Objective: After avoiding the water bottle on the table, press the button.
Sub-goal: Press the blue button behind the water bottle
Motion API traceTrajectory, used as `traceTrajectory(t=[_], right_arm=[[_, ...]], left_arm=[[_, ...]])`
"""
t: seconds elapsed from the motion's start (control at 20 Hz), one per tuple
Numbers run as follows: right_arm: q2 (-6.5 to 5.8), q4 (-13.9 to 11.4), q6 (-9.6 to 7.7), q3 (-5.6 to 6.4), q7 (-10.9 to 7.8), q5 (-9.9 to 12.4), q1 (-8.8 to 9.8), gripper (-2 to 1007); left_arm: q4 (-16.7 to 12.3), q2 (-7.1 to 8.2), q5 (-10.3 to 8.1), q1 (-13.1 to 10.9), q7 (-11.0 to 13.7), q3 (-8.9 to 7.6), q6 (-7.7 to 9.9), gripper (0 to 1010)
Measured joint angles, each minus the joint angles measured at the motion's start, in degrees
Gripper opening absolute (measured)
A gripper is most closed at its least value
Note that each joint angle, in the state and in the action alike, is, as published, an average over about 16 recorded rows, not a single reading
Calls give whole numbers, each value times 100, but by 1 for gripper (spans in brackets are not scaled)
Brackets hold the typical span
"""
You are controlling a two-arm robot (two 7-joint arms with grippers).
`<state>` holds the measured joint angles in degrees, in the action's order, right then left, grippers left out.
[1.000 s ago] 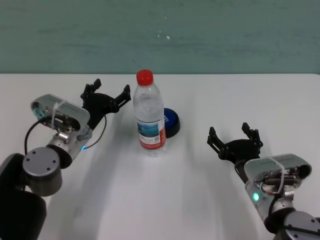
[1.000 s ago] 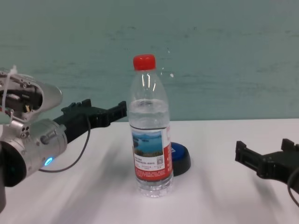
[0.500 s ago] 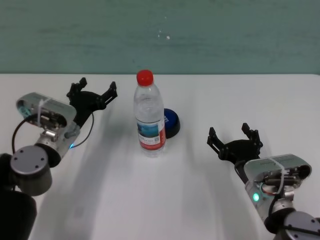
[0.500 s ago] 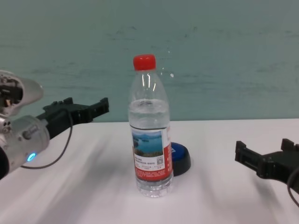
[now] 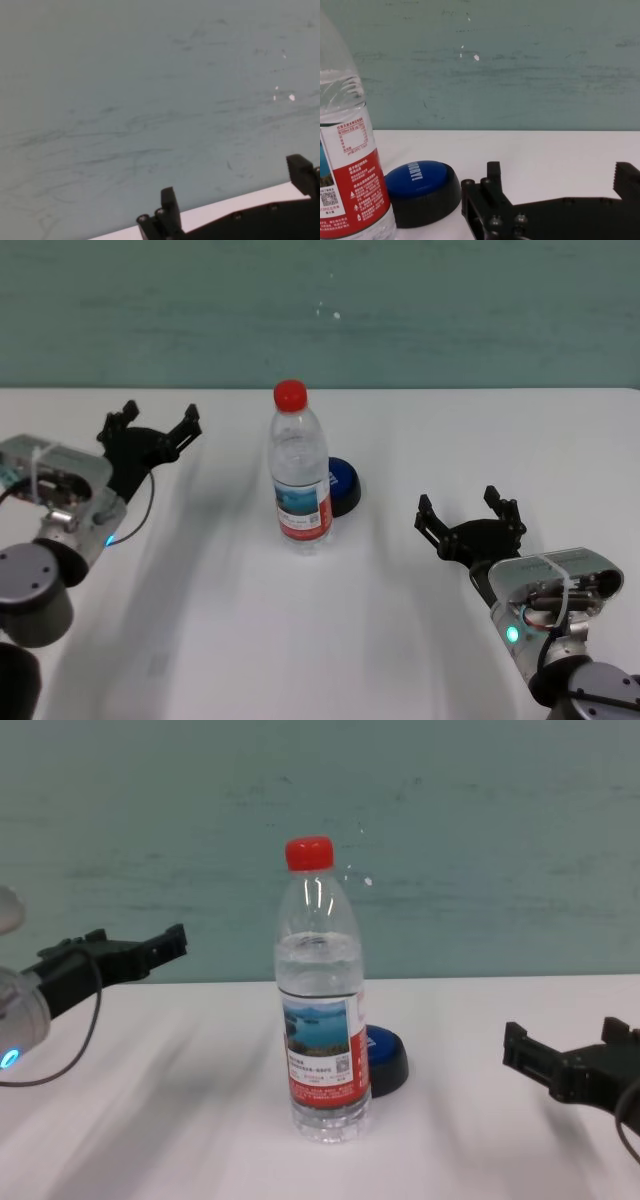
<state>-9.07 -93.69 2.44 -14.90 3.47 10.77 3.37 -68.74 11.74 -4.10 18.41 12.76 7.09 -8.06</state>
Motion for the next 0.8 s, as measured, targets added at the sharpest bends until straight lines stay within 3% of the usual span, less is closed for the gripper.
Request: traceTrajectory(t=[0.8], right_arm=[[0,0,0,0,0,0,0,1004]], left_arm=[[-1227,307,-398,-1016,156,-330,67,1010]])
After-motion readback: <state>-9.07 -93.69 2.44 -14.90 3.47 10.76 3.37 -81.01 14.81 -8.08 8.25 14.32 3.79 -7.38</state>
